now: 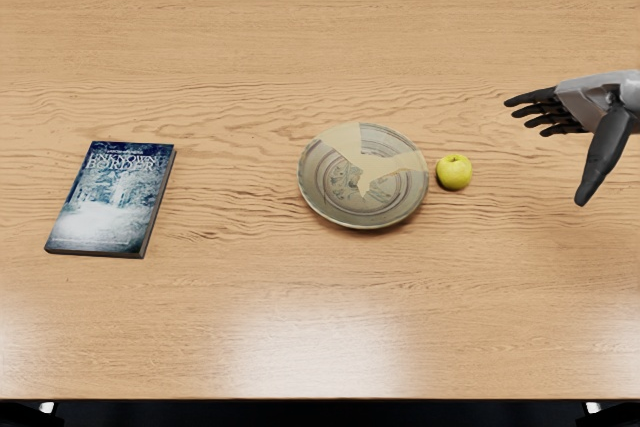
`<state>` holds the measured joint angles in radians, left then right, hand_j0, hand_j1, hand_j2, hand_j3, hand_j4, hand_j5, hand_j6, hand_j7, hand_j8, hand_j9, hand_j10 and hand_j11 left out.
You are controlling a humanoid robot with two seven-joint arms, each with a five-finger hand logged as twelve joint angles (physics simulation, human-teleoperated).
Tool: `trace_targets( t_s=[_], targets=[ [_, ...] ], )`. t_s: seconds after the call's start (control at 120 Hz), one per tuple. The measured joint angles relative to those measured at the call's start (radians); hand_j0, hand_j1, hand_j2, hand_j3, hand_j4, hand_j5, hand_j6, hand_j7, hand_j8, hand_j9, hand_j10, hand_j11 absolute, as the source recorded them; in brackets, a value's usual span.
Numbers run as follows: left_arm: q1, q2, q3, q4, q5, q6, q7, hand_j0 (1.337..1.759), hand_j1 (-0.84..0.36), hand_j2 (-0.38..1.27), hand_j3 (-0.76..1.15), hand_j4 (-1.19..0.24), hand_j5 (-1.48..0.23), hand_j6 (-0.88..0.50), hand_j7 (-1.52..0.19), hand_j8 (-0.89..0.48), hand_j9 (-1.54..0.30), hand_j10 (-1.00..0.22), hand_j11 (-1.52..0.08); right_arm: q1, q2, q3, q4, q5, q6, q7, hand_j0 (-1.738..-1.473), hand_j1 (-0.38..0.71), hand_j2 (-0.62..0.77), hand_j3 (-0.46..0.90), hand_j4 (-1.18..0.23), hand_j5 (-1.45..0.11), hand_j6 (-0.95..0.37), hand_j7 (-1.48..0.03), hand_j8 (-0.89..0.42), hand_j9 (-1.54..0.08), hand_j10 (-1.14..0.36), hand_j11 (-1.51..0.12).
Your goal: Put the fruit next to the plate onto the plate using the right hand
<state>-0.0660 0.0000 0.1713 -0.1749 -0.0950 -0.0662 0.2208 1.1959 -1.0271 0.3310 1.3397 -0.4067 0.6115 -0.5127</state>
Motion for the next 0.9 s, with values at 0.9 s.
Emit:
trace_targets(
  t_s=[0.9],
  targets=[
    [0.0,0.0,0.0,0.0,0.0,0.0,0.0,1.658,0.35,0.0,0.0,0.0,0.0,0.0,0.0,0.0,0.0,0.0,0.0,0.021,0.219,0.014,0.215,-0.455,-0.229,-0.098,-1.658,-0.35,0.0,0.0,0.0,0.0,-0.01,0.0,0.0,0.0,0.0,0.0]
  ],
)
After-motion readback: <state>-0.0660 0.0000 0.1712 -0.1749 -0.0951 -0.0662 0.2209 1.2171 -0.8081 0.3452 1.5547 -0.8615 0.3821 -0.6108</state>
